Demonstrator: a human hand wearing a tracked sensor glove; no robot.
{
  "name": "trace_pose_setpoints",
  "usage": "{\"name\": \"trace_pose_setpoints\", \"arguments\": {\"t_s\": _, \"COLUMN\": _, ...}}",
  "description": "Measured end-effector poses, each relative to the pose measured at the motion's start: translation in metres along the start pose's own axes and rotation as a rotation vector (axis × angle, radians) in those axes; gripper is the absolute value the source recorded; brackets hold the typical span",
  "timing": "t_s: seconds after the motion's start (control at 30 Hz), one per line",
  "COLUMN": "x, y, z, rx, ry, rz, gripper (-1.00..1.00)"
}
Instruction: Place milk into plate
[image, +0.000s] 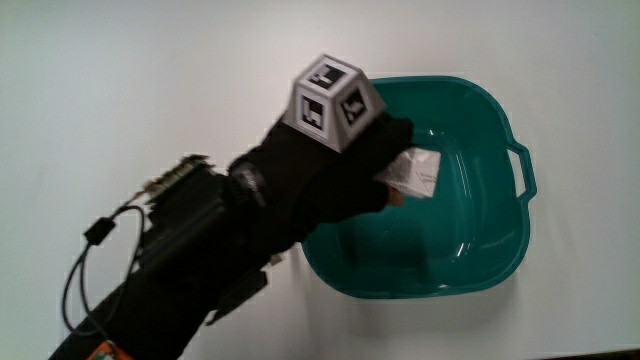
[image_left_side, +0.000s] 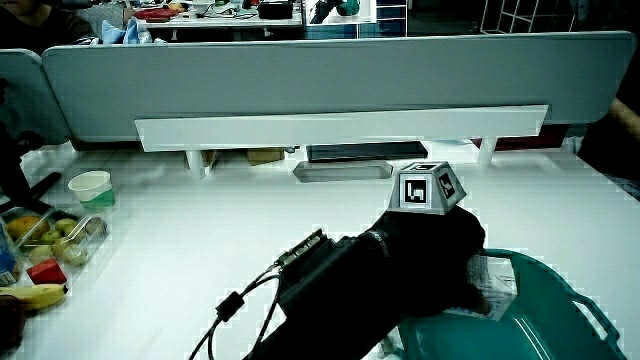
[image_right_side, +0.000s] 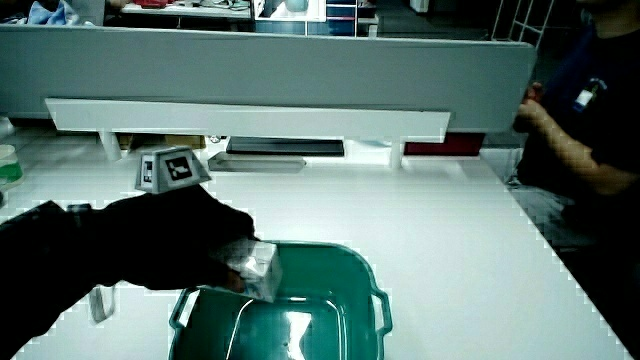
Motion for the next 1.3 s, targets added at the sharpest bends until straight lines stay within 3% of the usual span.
{"name": "trace_pose_setpoints", "arguments": {"t_s": 0.03, "x": 0.003, "y": -0.002, "z": 0.0, "rx": -0.019, "ry": 0.005, "rz": 0.019, "gripper": 0.0}}
{"name": "trace_pose_setpoints", "arguments": {"t_s": 0.43, "x": -0.004, "y": 0.014, "z": -0.045, "rx": -0.145, "ry": -0.017, "rz": -0.001, "gripper": 0.0}}
{"name": "trace_pose_setpoints", "arguments": {"t_s": 0.63, "x": -0.007, "y": 0.021, "z": -0.061, "rx": -0.174, "ry": -0.011, "rz": 0.0, "gripper": 0.0}}
{"name": "trace_pose_setpoints", "arguments": {"t_s": 0.67, "x": -0.011, "y": 0.024, "z": -0.066, "rx": -0.145, "ry": -0.02, "rz": -0.019, "gripper": 0.0}}
{"name": "trace_pose_setpoints", "arguments": {"t_s": 0.7, "x": -0.01, "y": 0.022, "z": -0.062, "rx": -0.161, "ry": -0.042, "rz": -0.007, "gripper": 0.0}}
{"name": "trace_pose_setpoints", "arguments": {"t_s": 0.77, "x": -0.008, "y": 0.023, "z": -0.062, "rx": -0.169, "ry": -0.019, "rz": -0.011, "gripper": 0.0}}
{"name": "trace_pose_setpoints", "arguments": {"t_s": 0.9, "x": -0.012, "y": 0.024, "z": -0.063, "rx": -0.188, "ry": -0.047, "rz": 0.013, "gripper": 0.0}}
{"name": "trace_pose_setpoints", "arguments": {"t_s": 1.03, "x": -0.012, "y": 0.025, "z": -0.064, "rx": -0.18, "ry": -0.041, "rz": 0.006, "gripper": 0.0}}
{"name": "trace_pose_setpoints", "arguments": {"t_s": 1.23, "x": -0.015, "y": 0.025, "z": -0.064, "rx": -0.199, "ry": -0.025, "rz": 0.022, "gripper": -0.27}}
{"name": "trace_pose_setpoints", "arguments": {"t_s": 1.3, "x": -0.019, "y": 0.025, "z": -0.066, "rx": -0.181, "ry": -0.048, "rz": 0.012, "gripper": -0.36}}
